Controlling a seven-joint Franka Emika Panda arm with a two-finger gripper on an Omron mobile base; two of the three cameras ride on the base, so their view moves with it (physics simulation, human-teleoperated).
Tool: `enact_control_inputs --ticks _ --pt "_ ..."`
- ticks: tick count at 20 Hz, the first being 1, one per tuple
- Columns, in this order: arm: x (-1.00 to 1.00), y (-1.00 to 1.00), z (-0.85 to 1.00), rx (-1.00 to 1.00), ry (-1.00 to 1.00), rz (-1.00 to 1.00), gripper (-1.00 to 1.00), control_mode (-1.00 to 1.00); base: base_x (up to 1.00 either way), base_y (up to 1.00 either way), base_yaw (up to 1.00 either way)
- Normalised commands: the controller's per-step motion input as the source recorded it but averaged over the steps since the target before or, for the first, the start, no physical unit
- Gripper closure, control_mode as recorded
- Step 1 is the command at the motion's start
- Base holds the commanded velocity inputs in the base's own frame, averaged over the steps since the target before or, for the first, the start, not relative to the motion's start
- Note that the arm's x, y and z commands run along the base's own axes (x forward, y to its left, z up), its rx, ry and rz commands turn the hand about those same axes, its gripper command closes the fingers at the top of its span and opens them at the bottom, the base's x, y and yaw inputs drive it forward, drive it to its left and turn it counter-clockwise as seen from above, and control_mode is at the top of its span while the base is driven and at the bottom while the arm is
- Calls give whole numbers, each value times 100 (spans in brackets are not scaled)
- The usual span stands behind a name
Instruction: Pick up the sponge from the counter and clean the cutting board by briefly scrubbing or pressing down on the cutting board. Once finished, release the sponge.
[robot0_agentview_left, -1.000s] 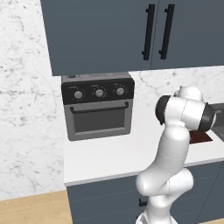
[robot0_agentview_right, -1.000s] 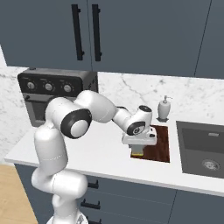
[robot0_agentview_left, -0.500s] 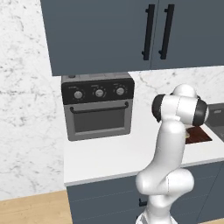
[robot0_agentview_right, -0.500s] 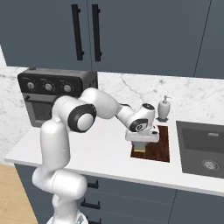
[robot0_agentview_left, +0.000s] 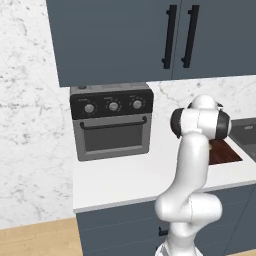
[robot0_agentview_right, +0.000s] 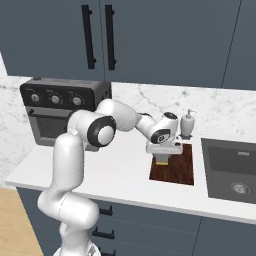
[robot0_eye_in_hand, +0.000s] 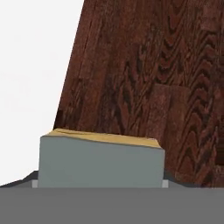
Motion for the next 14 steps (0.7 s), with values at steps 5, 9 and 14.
enact_control_inputs --ticks 5,9,14 --pt "63 -7 0 1 0 0 100 -100 0 0 0" --pt "50 -17 0 2 0 0 100 -100 0 0 0" --pt "2 -40 -12 3 0 0 100 -100 0 0 0"
